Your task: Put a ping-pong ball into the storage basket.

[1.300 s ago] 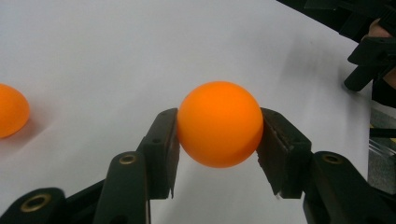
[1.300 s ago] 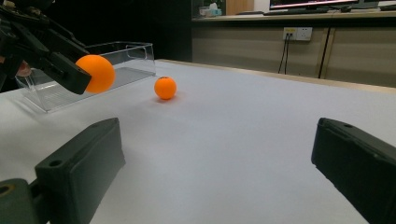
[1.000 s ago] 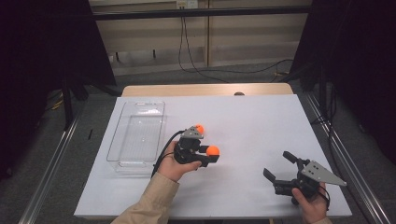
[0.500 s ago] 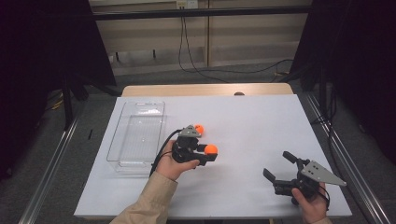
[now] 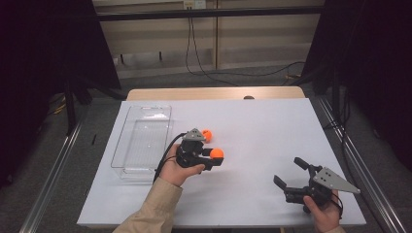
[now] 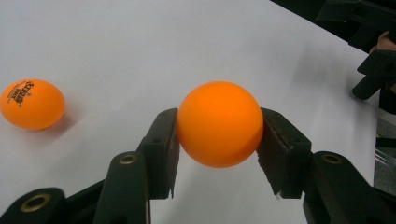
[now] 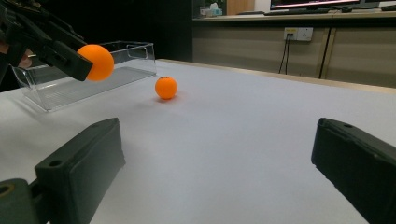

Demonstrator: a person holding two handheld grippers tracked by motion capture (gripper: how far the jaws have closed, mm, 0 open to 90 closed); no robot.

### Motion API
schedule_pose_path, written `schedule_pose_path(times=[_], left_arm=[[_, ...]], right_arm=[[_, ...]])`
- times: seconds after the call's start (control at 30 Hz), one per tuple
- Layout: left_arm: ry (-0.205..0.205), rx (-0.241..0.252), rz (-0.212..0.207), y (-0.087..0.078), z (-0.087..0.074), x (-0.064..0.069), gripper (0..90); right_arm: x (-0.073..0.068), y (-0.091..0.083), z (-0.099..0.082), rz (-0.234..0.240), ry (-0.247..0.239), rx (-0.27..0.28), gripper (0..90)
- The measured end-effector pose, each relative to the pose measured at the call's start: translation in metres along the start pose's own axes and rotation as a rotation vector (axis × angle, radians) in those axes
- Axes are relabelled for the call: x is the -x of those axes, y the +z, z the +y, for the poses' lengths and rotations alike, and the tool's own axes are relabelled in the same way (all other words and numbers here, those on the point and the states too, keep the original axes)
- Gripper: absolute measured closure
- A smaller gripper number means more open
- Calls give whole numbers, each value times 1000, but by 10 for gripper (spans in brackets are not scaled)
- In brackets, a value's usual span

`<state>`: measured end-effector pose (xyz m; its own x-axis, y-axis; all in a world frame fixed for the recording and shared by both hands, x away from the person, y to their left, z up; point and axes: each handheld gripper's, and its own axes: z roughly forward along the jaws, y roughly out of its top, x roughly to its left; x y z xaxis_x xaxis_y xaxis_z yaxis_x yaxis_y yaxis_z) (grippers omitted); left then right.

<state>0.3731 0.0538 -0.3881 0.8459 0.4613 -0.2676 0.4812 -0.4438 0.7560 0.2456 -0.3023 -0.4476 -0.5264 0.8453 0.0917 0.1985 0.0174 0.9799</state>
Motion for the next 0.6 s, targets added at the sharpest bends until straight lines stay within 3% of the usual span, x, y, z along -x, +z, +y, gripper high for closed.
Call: schedule_pose_path(times=[0.6], left_arm=[[-19, 15, 19, -9, 1, -7, 509]], right_arm=[[0, 0, 0, 1, -2, -1, 17]])
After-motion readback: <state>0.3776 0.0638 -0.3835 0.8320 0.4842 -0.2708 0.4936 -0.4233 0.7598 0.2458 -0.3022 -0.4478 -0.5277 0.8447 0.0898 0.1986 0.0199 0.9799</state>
